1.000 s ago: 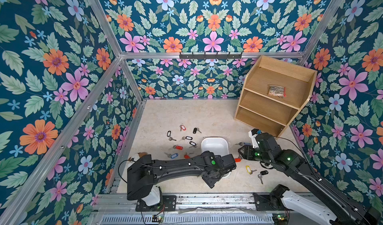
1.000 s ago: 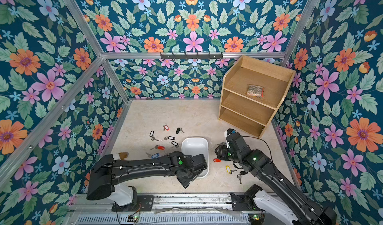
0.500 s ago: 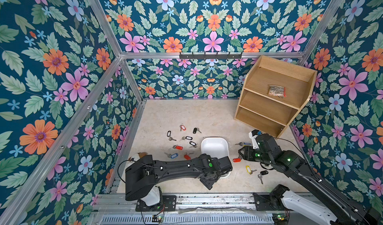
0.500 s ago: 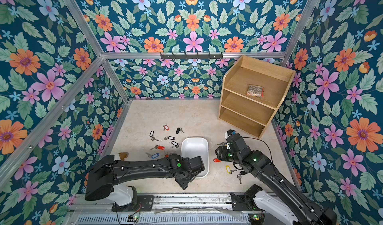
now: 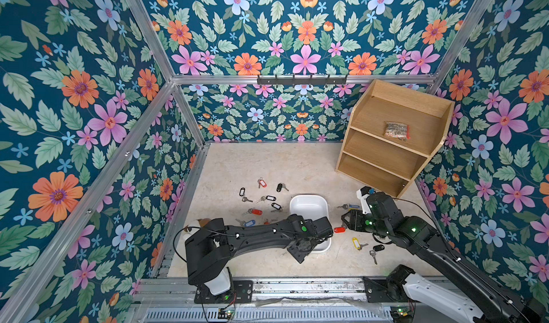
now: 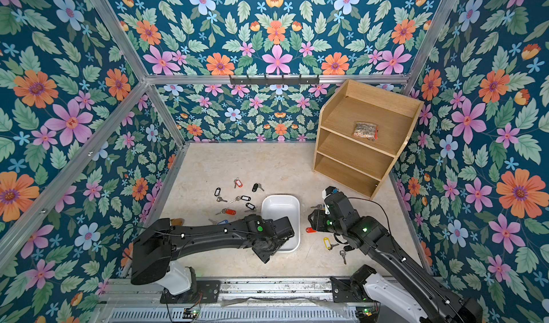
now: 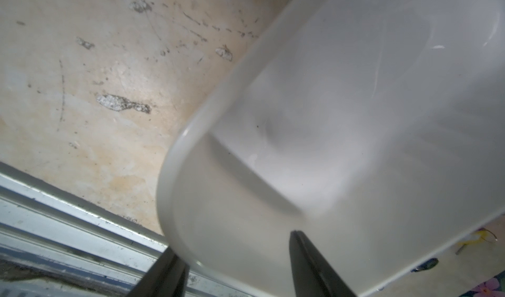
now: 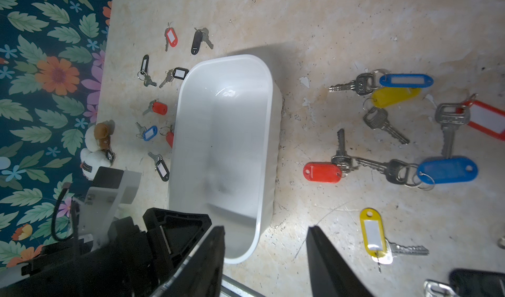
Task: Take the keys out of the storage box
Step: Adjust the storage box at the center of the board.
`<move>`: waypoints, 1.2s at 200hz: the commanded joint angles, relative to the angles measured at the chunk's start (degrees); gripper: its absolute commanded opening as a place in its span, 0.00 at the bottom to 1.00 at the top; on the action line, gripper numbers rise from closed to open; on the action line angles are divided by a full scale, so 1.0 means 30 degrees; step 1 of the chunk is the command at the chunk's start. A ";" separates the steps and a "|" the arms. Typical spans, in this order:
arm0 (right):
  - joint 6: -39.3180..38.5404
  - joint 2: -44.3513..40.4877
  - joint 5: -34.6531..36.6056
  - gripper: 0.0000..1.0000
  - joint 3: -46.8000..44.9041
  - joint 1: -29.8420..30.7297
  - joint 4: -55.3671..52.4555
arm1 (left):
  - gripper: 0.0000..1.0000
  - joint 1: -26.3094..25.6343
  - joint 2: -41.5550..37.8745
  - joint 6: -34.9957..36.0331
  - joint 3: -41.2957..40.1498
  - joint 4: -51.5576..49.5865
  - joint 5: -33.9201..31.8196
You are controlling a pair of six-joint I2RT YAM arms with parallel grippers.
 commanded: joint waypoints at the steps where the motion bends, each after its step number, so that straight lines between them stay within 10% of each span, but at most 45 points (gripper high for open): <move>1: 0.0030 0.0039 -0.0119 0.53 -0.0030 0.0002 0.0112 | 0.51 0.0029 0.0057 0.0909 0.0271 -0.0995 -0.0649; 74: 0.0074 0.0011 -0.0152 0.52 0.0120 -0.0001 -0.0046 | 0.16 0.0779 -0.0784 0.2513 0.0366 -0.3526 -0.2157; 169: 0.0352 -0.0080 -0.0276 0.51 0.0105 0.0012 -0.0296 | 0.11 0.5440 -0.1415 1.0447 -0.0190 -0.5575 -0.5515; 240: 0.0523 -0.0099 -0.0093 0.50 0.0289 0.0020 -0.1147 | 0.06 0.5768 -0.0898 1.7688 0.0428 -0.3221 -0.6673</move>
